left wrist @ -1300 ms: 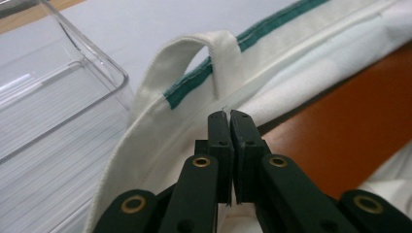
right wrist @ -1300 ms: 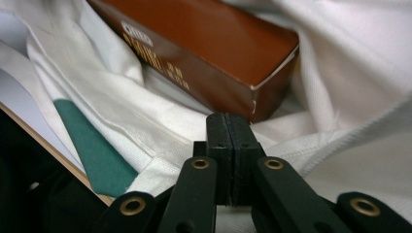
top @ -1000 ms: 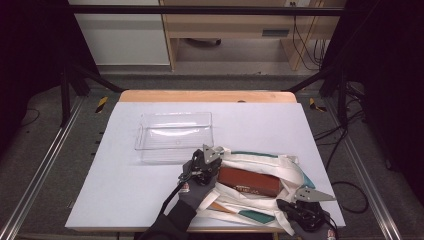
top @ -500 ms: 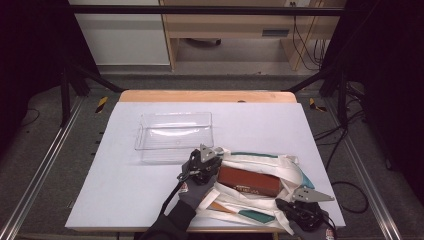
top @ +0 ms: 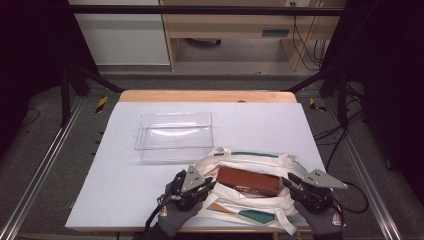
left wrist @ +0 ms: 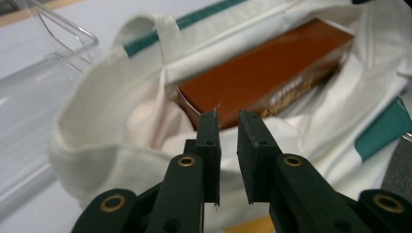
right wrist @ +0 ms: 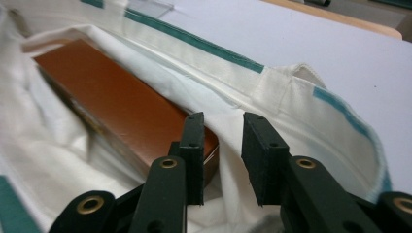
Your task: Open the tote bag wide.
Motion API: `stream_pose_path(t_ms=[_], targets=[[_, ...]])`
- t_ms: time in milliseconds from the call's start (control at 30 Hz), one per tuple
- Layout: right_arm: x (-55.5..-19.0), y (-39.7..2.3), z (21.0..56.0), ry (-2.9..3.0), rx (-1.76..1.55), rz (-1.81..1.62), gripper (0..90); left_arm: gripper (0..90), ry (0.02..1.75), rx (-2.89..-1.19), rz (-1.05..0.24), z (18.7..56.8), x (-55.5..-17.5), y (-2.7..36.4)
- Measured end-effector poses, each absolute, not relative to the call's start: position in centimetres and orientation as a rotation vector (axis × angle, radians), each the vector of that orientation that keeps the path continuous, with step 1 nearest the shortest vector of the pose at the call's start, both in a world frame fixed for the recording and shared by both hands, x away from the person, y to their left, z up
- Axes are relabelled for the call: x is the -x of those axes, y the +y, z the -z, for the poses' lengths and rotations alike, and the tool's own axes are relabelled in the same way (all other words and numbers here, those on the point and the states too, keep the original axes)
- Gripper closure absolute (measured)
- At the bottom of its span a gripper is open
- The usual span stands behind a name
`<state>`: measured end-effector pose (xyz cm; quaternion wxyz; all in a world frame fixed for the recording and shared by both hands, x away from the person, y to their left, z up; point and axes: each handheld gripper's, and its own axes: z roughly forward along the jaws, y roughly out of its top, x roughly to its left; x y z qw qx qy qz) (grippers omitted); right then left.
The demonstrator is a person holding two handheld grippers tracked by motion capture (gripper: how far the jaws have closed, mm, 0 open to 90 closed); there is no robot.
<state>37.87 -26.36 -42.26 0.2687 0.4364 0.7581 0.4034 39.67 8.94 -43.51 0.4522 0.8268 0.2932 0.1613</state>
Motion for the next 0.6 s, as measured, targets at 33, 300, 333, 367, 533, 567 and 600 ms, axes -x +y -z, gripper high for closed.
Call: stream_pose_path(t_ms=[33, 300, 333, 367, 533, 567, 600], targets=[[-37.9, -26.4, 42.3, 2.044, -1.177, -1.088, 70.2, 79.4, 0.724, -2.042, -0.398, 43.5, -39.7, 8.9], [-39.8, -26.2, 43.9, 2.055, -1.192, -1.002, 68.4, 80.5, 0.725, -2.122, -0.376, 46.3, -39.8, 8.1], [-39.9, -26.3, 44.4, 2.071, -1.206, -1.000, 71.2, 81.0, 0.733, -2.117, -0.362, 46.7, -39.9, 8.2], [-39.9, -26.3, 44.4, 2.071, -1.206, -1.000, 71.2, 81.1, 0.733, -2.117, -0.362, 46.7, -39.9, 8.2], [-40.2, -25.9, 45.3, 2.110, -1.201, -0.913, 85.5, 81.7, 0.733, -2.119, -0.366, 46.9, -39.8, 8.2], [-40.2, -25.9, 45.3, 2.110, -1.201, -0.913, 85.5, 81.7, 0.733, -2.121, -0.365, 47.0, -39.8, 8.2], [-40.3, -25.9, 45.4, 2.111, -1.211, -0.909, 87.3, 81.9, 0.735, -2.125, -0.361, 47.1, -39.8, 8.2]])
